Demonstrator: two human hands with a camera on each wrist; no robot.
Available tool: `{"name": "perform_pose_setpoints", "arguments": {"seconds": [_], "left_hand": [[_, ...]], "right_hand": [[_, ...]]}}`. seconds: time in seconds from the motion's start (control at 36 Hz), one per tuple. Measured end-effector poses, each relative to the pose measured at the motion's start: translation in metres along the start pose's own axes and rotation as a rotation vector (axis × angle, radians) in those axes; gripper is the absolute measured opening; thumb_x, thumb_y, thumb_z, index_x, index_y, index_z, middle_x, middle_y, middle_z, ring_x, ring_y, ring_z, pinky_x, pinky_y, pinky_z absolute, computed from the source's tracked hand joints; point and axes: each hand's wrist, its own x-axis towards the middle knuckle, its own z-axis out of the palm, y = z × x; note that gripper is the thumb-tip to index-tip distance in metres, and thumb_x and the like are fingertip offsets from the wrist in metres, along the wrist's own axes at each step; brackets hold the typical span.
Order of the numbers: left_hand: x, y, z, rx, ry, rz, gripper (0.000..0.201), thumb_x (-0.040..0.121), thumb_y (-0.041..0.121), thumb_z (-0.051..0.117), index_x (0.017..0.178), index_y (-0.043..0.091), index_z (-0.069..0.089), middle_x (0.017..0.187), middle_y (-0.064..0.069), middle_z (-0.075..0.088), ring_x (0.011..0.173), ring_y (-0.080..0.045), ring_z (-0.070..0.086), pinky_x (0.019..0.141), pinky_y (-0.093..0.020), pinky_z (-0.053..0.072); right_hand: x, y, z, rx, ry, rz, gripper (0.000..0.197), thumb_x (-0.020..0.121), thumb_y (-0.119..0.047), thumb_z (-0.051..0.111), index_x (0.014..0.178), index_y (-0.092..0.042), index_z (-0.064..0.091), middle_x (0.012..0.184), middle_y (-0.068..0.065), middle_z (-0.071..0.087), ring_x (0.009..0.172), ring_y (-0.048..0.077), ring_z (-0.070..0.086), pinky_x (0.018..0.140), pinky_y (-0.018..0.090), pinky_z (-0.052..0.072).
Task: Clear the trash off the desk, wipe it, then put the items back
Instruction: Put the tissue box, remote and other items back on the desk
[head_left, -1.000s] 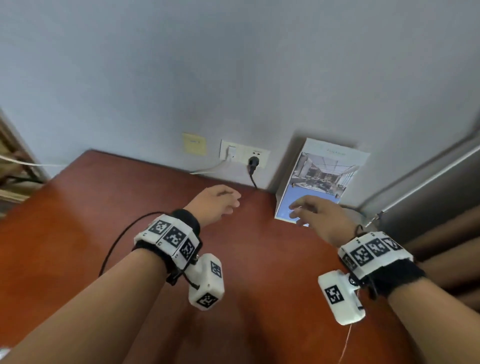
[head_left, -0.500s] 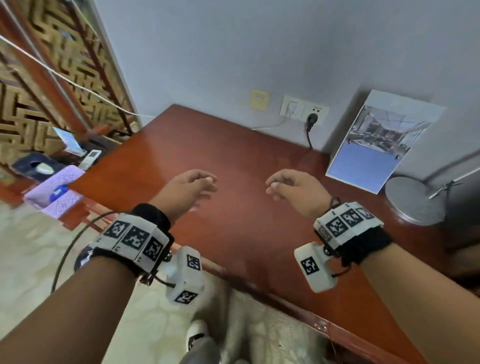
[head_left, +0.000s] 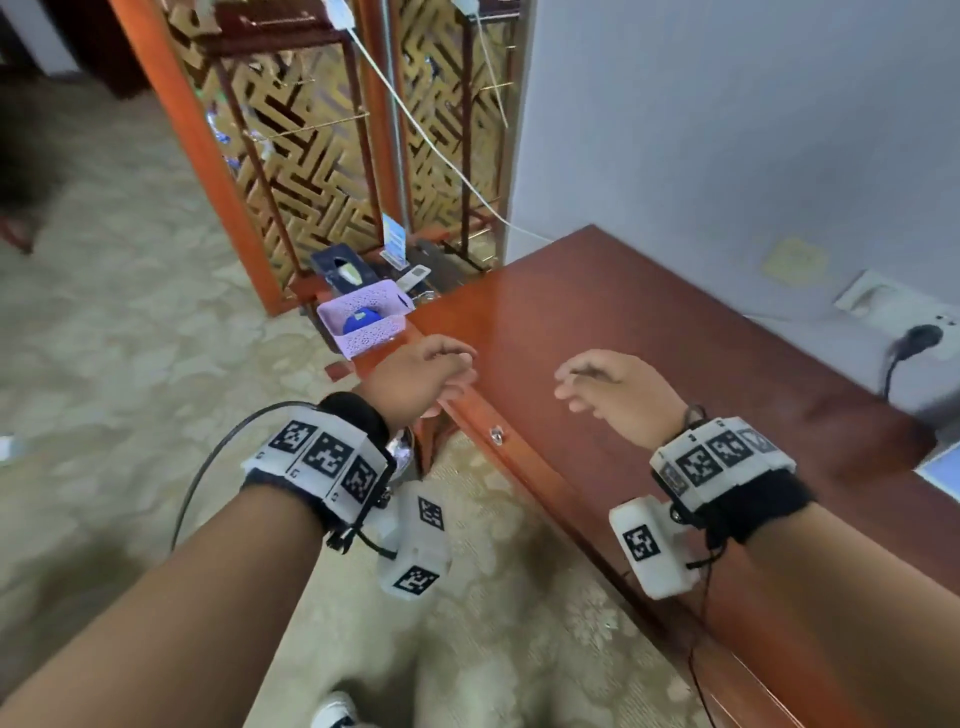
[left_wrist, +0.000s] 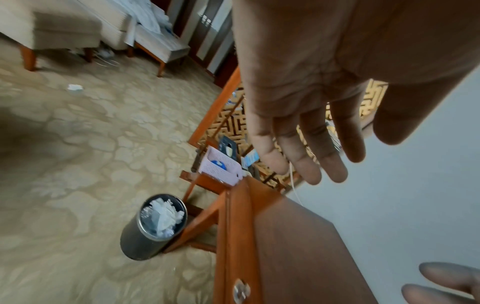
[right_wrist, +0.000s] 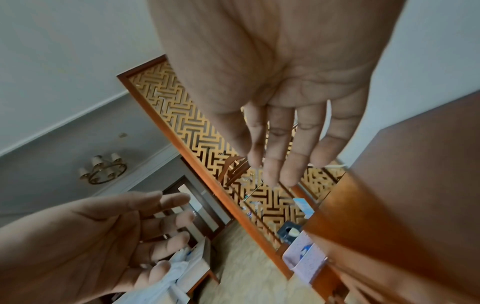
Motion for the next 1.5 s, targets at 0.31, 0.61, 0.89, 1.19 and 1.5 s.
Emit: {"name": "perform_pose_setpoints", "arguments": {"seconds": [0.31,0.61,0.89,1.19,1.5], "left_hand": [[-0.017,-0.087,-0.224,-0.019,0.226,-0.15,0.016,0.099,0.023,0.045,0.107,0.02,0.059,0.108,-0.003,0.064,0.076,-0.009,0.056,0.061,-0.024,0.037],[0.021,-0.11,-0.313,-0.147,0.242,-0.179,0.014,0.097,0.026,0.047,0.101,0.023,0.06,0.113,-0.002,0.066,0.095,-0.015,0.061,0.076,-0.029,0.041],[0.116,-0.086,-0.371,-0.161,0.312,-0.192,0.021,0.098,0.025,0.049,0.115,0.017,0.059,0.101,0.002,0.067,0.104,-0.02,0.061,0.078,-0.029,0.043],[0.203,-0.069,-0.447,-0.171,0.349,-0.244,0.022,0.098,0.027,0.048,0.114,0.017,0.061,0.113,-0.002,0.067,0.109,-0.022,0.061,0.084,-0.031,0.043],[0.328,-0.08,-0.537,-0.109,0.168,-0.287,0.017,0.098,0.031,0.048,0.107,0.023,0.06,0.112,0.001,0.066,0.107,-0.017,0.061,0.087,-0.03,0.041]], "right_hand": [[0.097,-0.122,0.192,0.024,-0.18,-0.043,0.016,0.092,-0.014,0.052,0.101,-0.017,0.065,0.094,-0.001,0.071,0.078,0.012,0.067,0.056,0.005,0.042],[0.17,-0.165,0.254,-0.02,-0.254,0.025,0.014,0.093,-0.012,0.052,0.1,-0.011,0.064,0.097,0.007,0.071,0.068,0.0,0.065,0.05,0.003,0.04],[0.291,-0.185,0.277,0.084,-0.306,0.052,0.012,0.093,-0.009,0.052,0.099,-0.007,0.062,0.097,0.011,0.068,0.064,0.001,0.063,0.051,0.003,0.04],[0.401,-0.214,0.291,0.162,-0.333,0.133,0.017,0.091,-0.002,0.053,0.104,0.001,0.062,0.081,0.01,0.063,0.07,0.018,0.056,0.045,0.004,0.039],[0.525,-0.22,0.346,0.149,-0.218,0.253,0.01,0.095,-0.013,0.053,0.097,-0.011,0.063,0.086,0.005,0.066,0.073,0.016,0.061,0.066,0.024,0.049]]}}
